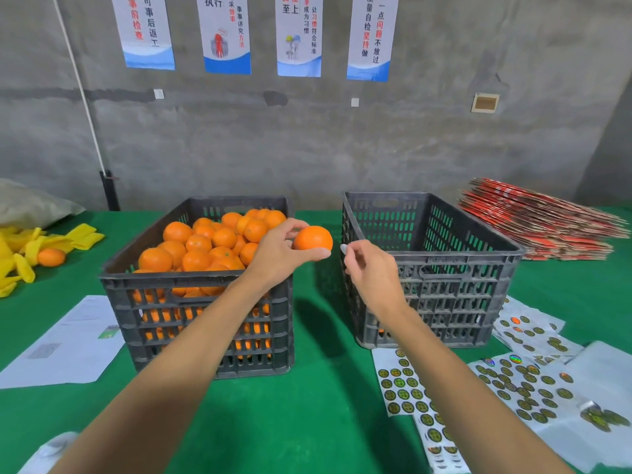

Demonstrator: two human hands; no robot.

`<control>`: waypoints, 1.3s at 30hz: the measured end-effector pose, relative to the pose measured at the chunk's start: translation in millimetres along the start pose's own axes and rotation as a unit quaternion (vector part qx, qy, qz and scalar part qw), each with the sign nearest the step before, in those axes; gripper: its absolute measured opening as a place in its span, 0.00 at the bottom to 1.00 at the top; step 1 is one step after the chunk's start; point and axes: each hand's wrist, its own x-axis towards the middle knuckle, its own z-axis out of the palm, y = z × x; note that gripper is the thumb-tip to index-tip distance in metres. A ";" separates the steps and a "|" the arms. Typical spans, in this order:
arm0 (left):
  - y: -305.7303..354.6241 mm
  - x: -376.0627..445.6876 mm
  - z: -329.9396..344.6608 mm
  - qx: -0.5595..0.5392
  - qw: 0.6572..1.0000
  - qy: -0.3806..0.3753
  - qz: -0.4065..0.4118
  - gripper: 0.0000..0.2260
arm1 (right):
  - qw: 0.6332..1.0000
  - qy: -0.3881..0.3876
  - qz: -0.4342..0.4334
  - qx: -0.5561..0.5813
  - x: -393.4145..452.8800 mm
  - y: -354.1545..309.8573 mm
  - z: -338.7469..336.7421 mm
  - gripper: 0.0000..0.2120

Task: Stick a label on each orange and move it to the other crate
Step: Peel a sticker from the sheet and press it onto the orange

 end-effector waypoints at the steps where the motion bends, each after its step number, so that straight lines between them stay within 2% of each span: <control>1: 0.6 -0.3 -0.4 0.002 1.000 0.000 0.001 0.28 | 1.000 0.010 -0.006 0.007 8.7 -8.3 0.9 0.08; 6: 0.7 -1.4 -3.7 -0.008 1.000 -0.004 0.005 0.29 | 0.997 0.059 -0.043 0.007 27.0 -36.1 7.4 0.08; 10: -1.7 0.6 -6.8 -0.027 1.000 -0.010 0.003 0.32 | 0.993 0.061 -0.085 -0.055 25.7 -39.2 7.5 0.10; 15: -1.2 0.1 -7.4 -0.035 0.999 -0.015 -0.001 0.35 | 0.972 0.012 -0.199 -0.123 25.5 -30.8 3.3 0.09; 18: 0.7 -0.6 -9.8 -0.039 0.999 -0.013 0.002 0.34 | 0.966 -0.051 -0.224 -0.117 25.8 -23.8 -1.6 0.13; 20: 2.3 -1.4 -10.1 -0.030 0.999 -0.013 0.006 0.32 | 0.963 -0.066 -0.226 -0.130 24.1 -21.1 -4.4 0.17; 24: 4.2 -1.3 -9.6 -0.009 0.999 -0.044 0.022 0.30 | 0.963 -0.152 -0.186 -0.125 22.1 -17.0 -6.1 0.32; 27: 4.3 -0.2 -12.4 -0.005 0.997 -0.076 0.030 0.29 | 0.959 -0.157 -0.183 -0.150 21.0 -15.2 0.9 0.40; 31: 4.4 -2.8 -12.9 -0.007 0.994 -0.103 0.028 0.30 | 0.965 -0.124 -0.168 -0.157 22.4 -17.8 8.3 0.36; 33: 6.4 -5.0 -11.1 -0.021 0.994 -0.099 0.031 0.30 | 0.974 -0.117 -0.153 -0.116 23.4 -16.6 7.7 0.34; 36: 9.0 -4.9 -14.7 -0.057 0.996 -0.062 0.022 0.25 | 0.990 -0.082 -0.079 -0.078 27.4 -8.9 -0.9 0.35; 39: -2.6 6.4 -45.7 0.087 0.996 0.010 0.017 0.14 | 0.987 -0.036 0.000 -0.160 36.1 16.1 -19.0 0.37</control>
